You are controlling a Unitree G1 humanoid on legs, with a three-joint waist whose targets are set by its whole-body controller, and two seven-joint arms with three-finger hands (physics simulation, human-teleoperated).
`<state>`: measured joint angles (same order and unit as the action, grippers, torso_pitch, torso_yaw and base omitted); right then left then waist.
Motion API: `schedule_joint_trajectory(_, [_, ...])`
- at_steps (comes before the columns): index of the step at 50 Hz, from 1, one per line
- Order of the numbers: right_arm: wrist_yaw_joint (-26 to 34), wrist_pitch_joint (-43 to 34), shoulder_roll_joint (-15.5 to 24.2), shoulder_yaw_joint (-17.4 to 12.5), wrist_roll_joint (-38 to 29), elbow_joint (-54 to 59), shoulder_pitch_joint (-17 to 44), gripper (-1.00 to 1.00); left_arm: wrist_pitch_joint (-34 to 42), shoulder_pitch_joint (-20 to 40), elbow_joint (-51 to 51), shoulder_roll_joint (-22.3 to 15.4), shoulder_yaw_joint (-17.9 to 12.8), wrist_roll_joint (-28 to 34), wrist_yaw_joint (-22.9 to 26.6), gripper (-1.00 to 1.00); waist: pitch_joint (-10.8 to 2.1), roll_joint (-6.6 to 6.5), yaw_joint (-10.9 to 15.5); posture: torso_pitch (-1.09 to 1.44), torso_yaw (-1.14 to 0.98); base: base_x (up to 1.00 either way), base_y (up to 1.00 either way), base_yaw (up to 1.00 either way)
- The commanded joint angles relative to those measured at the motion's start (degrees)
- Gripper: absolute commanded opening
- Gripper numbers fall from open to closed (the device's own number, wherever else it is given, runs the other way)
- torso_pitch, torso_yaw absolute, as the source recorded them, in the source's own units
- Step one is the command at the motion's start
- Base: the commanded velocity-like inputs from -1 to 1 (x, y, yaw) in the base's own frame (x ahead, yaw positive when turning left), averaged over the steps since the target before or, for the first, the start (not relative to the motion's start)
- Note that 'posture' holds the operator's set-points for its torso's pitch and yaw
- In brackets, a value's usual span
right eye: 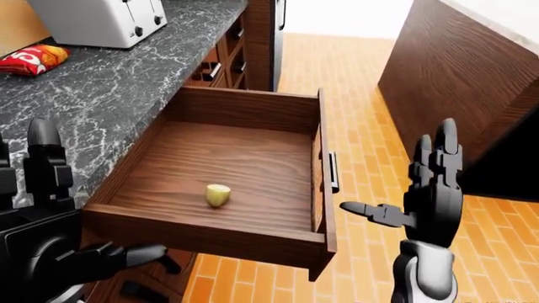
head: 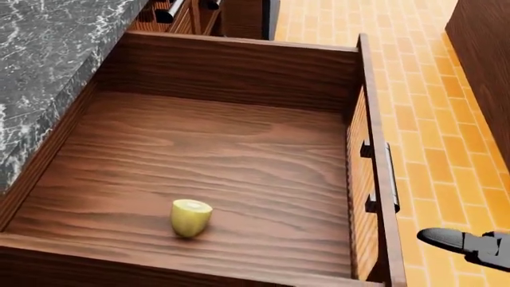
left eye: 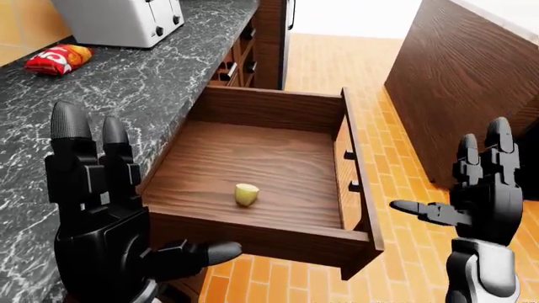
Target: Close the right drawer.
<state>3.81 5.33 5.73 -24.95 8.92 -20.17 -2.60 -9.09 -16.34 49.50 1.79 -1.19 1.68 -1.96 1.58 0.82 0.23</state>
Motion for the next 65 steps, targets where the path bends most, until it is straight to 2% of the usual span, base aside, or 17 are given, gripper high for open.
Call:
schedule_joint_trajectory(1, [-0.75, 5.13, 1.47, -0.91, 0.14, 0.8, 1.43, 1.0, -1.3, 0.4, 1.88, -0.07, 0.15, 0.02, 0.05, 1.0, -0.75, 0.23, -0.06, 0.0, 0.0, 0.0, 0.0, 0.0])
schedule_joint_trajectory(5, [-1.47, 11.8, 3.64, -1.41, 0.57, 13.64, 3.17, 1.0, -1.51, 0.29, 1.74, -0.1, 0.14, -0.02, 0.12, 1.0, -0.66, 0.21, -0.06, 0.0, 0.0, 0.0, 0.0, 0.0])
schedule_joint_trajectory(13, [-2.87, 24.24, 7.75, 0.08, 1.63, 36.35, 6.08, 1.0, -1.46, 0.4, 1.6, -0.06, 0.07, -0.07, 0.18, 1.0, -0.92, 0.51, -0.12, 0.0, 0.0, 0.0, 0.0, 0.0])
schedule_joint_trajectory(23, [-3.81, 37.61, 11.12, 5.4, 2.6, 64.76, 13.3, 1.0, -1.41, 0.43, 1.65, -0.05, 0.07, -0.15, 0.17, 1.0, -1.15, 0.56, -0.22, 0.0, 0.0, 0.0, 0.0, 0.0])
schedule_joint_trajectory(26, [-3.92, 39.5, 11.56, 7.2, 3.1, 69.92, 14.99, 1.0, -1.42, 0.44, 1.64, -0.07, 0.1, -0.12, 0.12, 1.0, -1.31, 0.63, -0.15, 0.0, 0.0, 0.0, 0.0, 0.0])
schedule_joint_trajectory(29, [-3.97, 39.35, 12.0, 8.15, 3.39, 70.91, 15.33, 1.0, -1.3, 0.47, 1.73, -0.08, 0.06, -0.21, 0.11, 1.0, -1.39, 0.68, -0.03, 0.0, 0.0, 0.0, 0.0, 0.0])
schedule_joint_trajectory(38, [-5.73, 40.85, 13.08, 10.99, -2.43, 75.99, 18.55, 1.0, -1.05, 0.55, 1.85, -0.08, -0.01, -0.36, 0.05, 1.0, -1.4, 0.88, 0.19, 0.0, 0.0, 0.0, 0.0, 0.0])
schedule_joint_trajectory(53, [-8.35, 41.16, 13.75, 12.92, -9.32, 77.68, 21.46, 1.0, -0.93, 0.56, 1.86, -0.07, 0.02, -0.54, 0.09, 1.0, -1.23, 1.25, 0.53, 0.0, 0.0, 0.0, 0.0, 0.0])
schedule_joint_trajectory(60, [-10.4, 39.45, 13.88, 14.04, -14.53, 75.66, 22.62, 1.0, -0.91, 0.57, 1.88, -0.06, -0.04, -0.59, 0.12, 1.0, -1.07, 1.43, 0.67, 0.0, 0.0, 0.0, 0.0, 0.0])
schedule_joint_trajectory(65, [-10.28, 38.28, 13.79, 13.97, -15.43, 75.01, 23.3, 1.0, -1.0, 0.51, 1.77, -0.05, 0.05, -0.57, 0.13, 1.0, -1.0, 1.61, 0.7, 0.0, 0.0, 0.0, 0.0, 0.0])
